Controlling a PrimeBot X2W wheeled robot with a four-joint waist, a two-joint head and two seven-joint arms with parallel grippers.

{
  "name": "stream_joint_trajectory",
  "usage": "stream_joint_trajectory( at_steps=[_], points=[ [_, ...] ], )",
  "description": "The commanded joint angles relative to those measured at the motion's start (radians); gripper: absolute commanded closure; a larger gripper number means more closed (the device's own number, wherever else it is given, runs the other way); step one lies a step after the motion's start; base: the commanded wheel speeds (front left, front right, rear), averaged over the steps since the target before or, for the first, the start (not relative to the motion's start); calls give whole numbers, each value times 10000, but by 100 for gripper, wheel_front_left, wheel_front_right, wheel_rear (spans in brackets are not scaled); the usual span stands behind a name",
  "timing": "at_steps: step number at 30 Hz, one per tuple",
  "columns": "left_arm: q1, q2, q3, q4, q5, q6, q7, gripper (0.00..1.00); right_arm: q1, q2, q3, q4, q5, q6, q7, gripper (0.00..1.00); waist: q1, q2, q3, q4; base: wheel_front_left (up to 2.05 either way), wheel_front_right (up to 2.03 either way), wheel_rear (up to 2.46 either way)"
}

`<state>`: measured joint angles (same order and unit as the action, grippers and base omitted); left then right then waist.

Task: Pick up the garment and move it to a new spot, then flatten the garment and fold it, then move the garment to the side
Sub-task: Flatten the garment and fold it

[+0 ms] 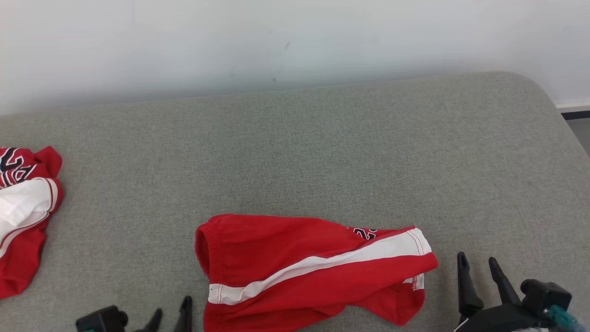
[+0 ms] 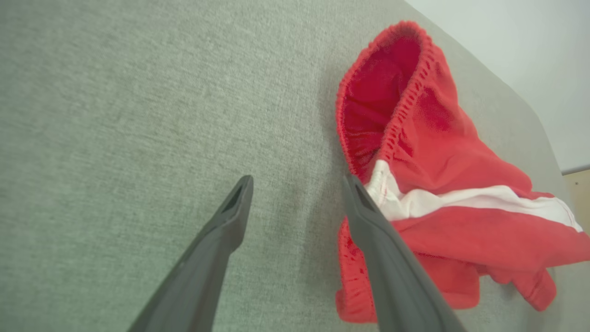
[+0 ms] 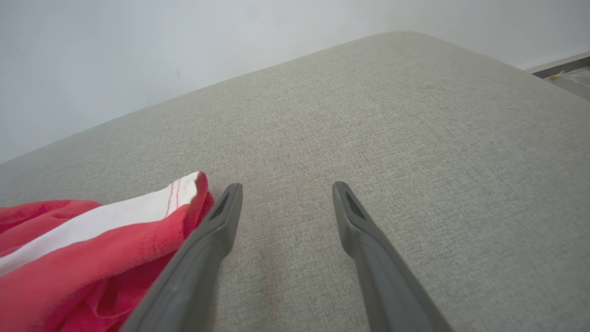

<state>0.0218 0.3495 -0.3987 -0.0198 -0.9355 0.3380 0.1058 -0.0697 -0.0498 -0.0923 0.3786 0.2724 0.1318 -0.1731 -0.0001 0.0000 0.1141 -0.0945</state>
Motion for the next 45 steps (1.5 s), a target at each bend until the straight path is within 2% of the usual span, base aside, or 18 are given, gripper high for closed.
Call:
stream_joint_trajectory(
  at_steps=[1,4,8,13,22,24,27,28,29,30,32,34,35,45],
  points=[
    [131,226,115,-188,61,75,-22,0,80,-9,-146,-265,208,-22,441,0,1,0,-27,18,0,0,0],
    [-158,630,38,-462,275,53,291,0,56,-7,-404,-935,-112,-22,1485,0,1,0,-42,33,0,0,0],
    [-727,1100,-618,-801,677,-2,1273,0,-3,-1,-586,-2169,-504,-22,3002,0,1,0,-19,68,0,0,0],
    [-1655,1202,-1391,-798,985,20,2548,0,159,-3,-185,-3613,-780,-22,4994,0,1,0,133,54,0,0,0],
    [-2257,1432,-1762,-734,1139,408,3715,0,205,-9,456,-4811,-856,-22,6216,0,1,0,397,-173,0,0,0],
    [-2270,1466,-1779,-790,1082,458,3834,6,201,-7,458,-4929,-928,-22,6303,0,1,0,459,-188,0,0,0],
    [-2297,1503,-1771,-851,1084,471,3872,24,219,-7,378,-5092,-976,-22,6371,0,1,0,554,-191,0,0,0],
    [-2311,1492,-1772,-862,1075,460,3870,34,223,-7,356,-5118,-978,-22,6373,0,1,0,592,-188,0,0,0],
    [-2335,1463,-1762,-858,1058,441,3837,36,219,-7,343,-5135,-975,-22,6383,0,1,0,617,-185,0,0,0],
    [-2349,1449,-1765,-845,1062,436,3818,47,218,-6,343,-5145,-972,-22,6390,0,1,0,638,-183,0,0,0],
    [-2344,1420,-1801,-819,1080,434,3819,61,203,-6,361,-5163,-978,-22,6406,0,1,0,672,-182,0,0,0],
    [-2389,1409,-1845,-796,1099,419,3866,83,165,-7,395,-5183,-967,-22,6429,0,1,0,702,-183,0,0,0],
    [-2387,1400,-1868,-782,1081,408,3902,100,148,-7,418,-5182,-967,-22,6433,0,1,0,709,-184,0,0,0],
    [-2152,1354,-1912,-978,1019,399,3786,100,-108,-6,396,-5560,-1186,-22,6750,0,1,0,839,-134,0,0,0]
  ],
)
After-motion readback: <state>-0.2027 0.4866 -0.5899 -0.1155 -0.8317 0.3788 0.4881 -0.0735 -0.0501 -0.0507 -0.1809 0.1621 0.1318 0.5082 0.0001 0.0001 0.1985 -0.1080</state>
